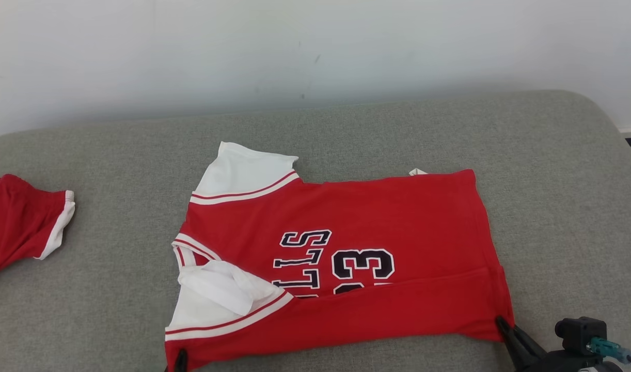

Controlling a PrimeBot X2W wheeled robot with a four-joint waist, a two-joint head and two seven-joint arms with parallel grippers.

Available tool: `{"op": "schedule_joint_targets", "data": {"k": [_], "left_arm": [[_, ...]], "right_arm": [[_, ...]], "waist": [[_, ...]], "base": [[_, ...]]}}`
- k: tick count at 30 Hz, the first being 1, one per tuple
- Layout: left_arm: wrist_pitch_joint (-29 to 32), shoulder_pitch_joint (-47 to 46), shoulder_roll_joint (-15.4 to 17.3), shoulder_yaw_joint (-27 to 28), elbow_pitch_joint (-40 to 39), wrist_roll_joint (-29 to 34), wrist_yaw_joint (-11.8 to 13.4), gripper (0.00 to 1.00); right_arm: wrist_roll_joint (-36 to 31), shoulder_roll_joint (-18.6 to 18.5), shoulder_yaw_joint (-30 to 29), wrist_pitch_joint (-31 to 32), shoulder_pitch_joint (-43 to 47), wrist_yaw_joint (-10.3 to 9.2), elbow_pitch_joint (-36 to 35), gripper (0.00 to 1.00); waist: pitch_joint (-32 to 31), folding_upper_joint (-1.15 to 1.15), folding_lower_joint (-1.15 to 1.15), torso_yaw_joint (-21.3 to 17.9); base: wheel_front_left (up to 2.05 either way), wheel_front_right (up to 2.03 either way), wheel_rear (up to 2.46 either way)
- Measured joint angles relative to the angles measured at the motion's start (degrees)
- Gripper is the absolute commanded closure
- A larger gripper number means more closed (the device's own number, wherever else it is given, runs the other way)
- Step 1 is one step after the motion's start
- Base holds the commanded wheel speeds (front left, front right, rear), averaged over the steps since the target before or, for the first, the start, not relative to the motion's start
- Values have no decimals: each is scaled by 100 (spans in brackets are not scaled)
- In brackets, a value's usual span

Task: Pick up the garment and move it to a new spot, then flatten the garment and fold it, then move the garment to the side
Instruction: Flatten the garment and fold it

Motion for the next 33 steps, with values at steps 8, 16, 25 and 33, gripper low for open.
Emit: {"op": "schedule_joint_targets", "data": {"k": [8,16,25,33], "left_arm": [[-4,93,67,13,-35,170,172,0],[-54,84,123,479,-532,666,267,0],[-59,114,-222,1467,-1482,1461,344,0],[-59,191,-267,1780,-1621,2484,196,0]], "right_arm": [[-307,229,-380,200,251,0,-383,0],[-733,457,-791,-205,308,0,-875,0],[-1167,833,-1048,-617,313,0,-1267,0],[-1705,1225,-1406,-736,294,0,-1413,0]], "waist": [[-25,0,1,-50],[-142,0,1,-65],[-285,0,1,-106],[-356,0,1,-138]], "base": [[0,0,0],[0,0,0],[0,0,0],[0,0,0]]}}
